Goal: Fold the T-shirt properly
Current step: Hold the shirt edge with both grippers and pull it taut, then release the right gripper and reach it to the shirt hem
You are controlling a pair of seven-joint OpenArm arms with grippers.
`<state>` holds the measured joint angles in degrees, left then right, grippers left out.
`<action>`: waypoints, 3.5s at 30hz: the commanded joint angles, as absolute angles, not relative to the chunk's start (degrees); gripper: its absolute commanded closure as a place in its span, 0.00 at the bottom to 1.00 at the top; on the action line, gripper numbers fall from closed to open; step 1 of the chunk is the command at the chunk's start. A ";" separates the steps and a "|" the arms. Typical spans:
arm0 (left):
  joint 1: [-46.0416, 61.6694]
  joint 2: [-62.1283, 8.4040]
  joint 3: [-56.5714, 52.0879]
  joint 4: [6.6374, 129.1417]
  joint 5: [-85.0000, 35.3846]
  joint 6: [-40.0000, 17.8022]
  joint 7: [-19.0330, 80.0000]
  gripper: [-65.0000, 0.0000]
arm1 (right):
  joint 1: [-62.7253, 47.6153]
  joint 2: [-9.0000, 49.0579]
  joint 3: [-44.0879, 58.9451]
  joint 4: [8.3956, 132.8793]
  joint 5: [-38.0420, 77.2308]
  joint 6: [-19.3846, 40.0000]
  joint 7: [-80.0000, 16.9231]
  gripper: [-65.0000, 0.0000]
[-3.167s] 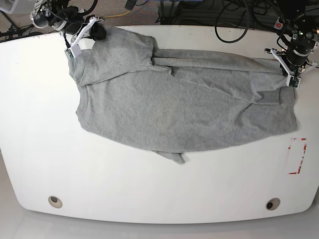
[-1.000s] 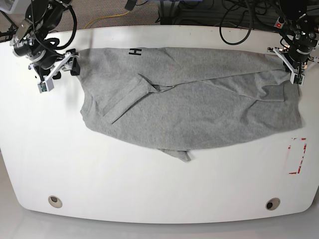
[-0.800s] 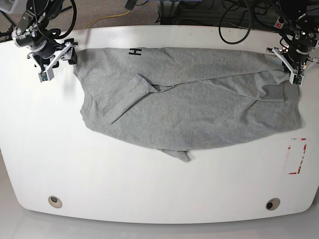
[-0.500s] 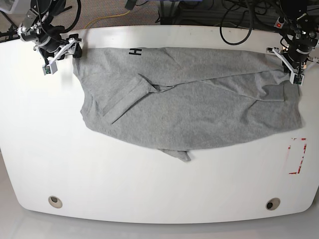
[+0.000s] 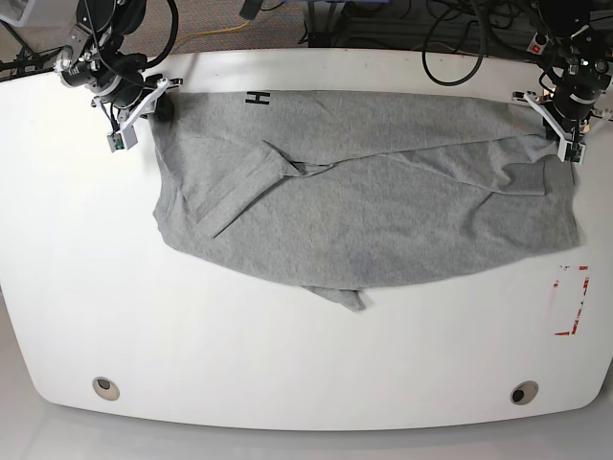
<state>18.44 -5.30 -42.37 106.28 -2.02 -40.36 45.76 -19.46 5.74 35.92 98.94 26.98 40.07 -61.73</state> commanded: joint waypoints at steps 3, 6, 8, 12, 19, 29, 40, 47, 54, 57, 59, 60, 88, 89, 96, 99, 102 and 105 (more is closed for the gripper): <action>19.91 -6.29 -42.24 107.30 -2.59 -40.00 45.14 1.00 | -20.00 8.31 38.46 99.65 26.33 40.00 -62.99 0.97; 20.70 -6.29 -42.33 107.30 -2.51 -40.00 45.41 1.00 | -20.35 8.84 41.36 99.65 26.24 40.00 -63.25 0.97; 21.76 -6.37 -42.51 107.30 -2.51 -40.00 45.41 1.00 | -21.58 10.15 42.15 99.65 26.59 40.00 -63.25 0.97; 23.78 -6.46 -42.51 107.30 -2.51 -40.00 45.41 1.00 | -22.37 11.82 42.68 99.65 26.68 40.00 -63.25 0.97; 27.03 -7.34 -42.33 107.30 -2.51 -40.00 45.41 0.75 | -23.69 12.26 42.68 99.56 26.59 40.00 -63.16 0.97; 28.09 -11.12 -43.21 106.42 -7.08 -40.00 47.43 0.45 | -23.78 12.18 42.68 99.74 26.68 40.00 -63.25 0.96; 28.70 -20.18 -48.84 102.46 -30.90 -40.00 57.27 0.44 | -26.07 12.09 44.00 102.64 26.68 40.00 -63.25 0.58; 30.37 -22.02 -47.52 100.09 -38.29 -40.00 57.63 0.41 | -26.33 12.09 44.26 103.34 26.86 40.00 -63.25 0.38; 29.58 -21.76 -47.16 100.44 -39.78 -40.00 57.45 0.41 | -28.53 12.44 44.44 108.70 32.22 40.00 -63.34 0.37; 26.07 -21.67 -47.25 100.44 -38.64 -40.00 57.71 0.42 | -28.26 12.44 44.44 110.46 32.48 40.00 -63.25 0.37; 25.01 -21.58 -47.25 100.35 -35.91 -40.00 57.71 0.42 | -26.59 12.53 44.44 110.64 32.40 40.00 -63.25 0.38; 24.31 -21.49 -47.16 100.35 -34.86 -40.00 57.71 0.42 | -25.63 12.62 44.35 110.46 32.40 40.00 -63.25 0.38; 4.79 -15.08 -45.58 100.09 -6.64 -40.00 57.45 0.42 | 14.46 12.09 23.43 84.70 11.21 40.00 -59.82 0.38; 4.79 -15.08 -45.58 100.09 -6.64 -40.00 57.45 0.42 | 15.69 12.09 21.85 82.77 11.30 40.00 -59.12 0.38; 5.05 -15.08 -45.58 100.00 -6.55 -40.00 57.45 0.42 | 25.36 10.15 12.09 67.21 11.21 40.00 -52.44 0.38; 5.14 -15.08 -45.58 100.00 -6.55 -40.00 57.45 0.42 | 28.62 9.10 9.71 61.32 11.21 40.00 -49.19 0.38; 5.14 -15.08 -45.67 100.00 -6.55 -40.00 57.45 0.42 | 31.16 7.78 7.78 56.57 11.21 40.00 -45.58 0.38; 5.67 -15.08 -45.67 100.00 -6.55 -40.00 57.45 0.42 | 32.92 7.34 5.23 52.70 11.21 40.00 -42.07 0.38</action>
<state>5.69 -14.00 -45.36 99.09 -6.26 -40.12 58.26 30.50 7.16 6.07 53.47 10.48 39.90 -44.25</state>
